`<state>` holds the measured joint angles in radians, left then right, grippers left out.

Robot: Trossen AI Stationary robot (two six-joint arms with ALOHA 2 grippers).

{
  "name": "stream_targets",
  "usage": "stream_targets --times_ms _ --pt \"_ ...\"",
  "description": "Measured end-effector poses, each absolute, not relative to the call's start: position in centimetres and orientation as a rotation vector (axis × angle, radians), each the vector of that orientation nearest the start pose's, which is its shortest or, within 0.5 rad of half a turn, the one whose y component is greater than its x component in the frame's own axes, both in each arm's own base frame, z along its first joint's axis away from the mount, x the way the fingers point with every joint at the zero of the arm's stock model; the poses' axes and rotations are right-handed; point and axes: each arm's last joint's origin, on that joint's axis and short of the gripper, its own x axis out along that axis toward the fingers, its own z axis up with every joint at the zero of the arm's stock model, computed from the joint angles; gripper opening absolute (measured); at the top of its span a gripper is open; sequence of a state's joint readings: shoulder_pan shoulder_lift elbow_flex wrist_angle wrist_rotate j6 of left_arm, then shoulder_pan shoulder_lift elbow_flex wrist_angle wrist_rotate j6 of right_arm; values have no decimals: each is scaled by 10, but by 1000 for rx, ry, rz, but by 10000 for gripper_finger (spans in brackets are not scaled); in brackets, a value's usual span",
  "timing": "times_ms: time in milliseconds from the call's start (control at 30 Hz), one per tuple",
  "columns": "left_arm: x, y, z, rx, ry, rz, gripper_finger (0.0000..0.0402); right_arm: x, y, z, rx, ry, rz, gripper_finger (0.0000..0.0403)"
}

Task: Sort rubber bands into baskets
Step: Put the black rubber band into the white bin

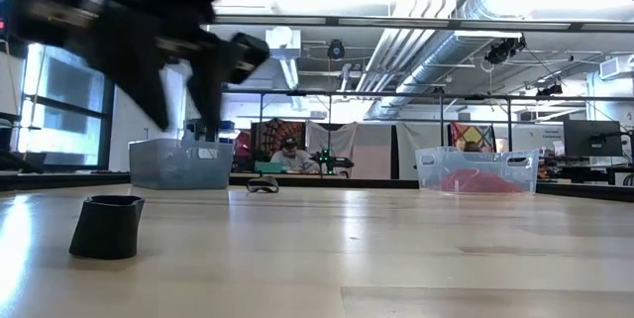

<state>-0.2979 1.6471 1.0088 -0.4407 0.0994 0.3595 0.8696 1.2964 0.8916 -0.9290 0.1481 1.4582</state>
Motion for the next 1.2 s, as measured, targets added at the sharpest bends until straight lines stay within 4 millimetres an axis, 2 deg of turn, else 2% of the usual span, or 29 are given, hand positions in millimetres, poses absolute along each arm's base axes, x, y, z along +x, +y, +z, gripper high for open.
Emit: stream_targets --times_ms 100,233,433,600,733,1200 --pt "296 -113 185 445 1010 -596 168 147 166 236 560 1240 -342 160" --pt "288 -131 185 444 1001 -656 168 148 170 255 517 1163 -321 168" --pt "289 -139 180 425 1002 -653 168 153 173 273 451 1033 -282 169" --pt "296 -141 163 385 1033 -666 168 154 174 276 420 1016 -263 169" --pt "300 -141 164 369 1006 -673 168 154 174 276 408 1017 -254 169" --pt "290 -133 133 240 850 -690 168 154 174 276 400 1017 -246 169"
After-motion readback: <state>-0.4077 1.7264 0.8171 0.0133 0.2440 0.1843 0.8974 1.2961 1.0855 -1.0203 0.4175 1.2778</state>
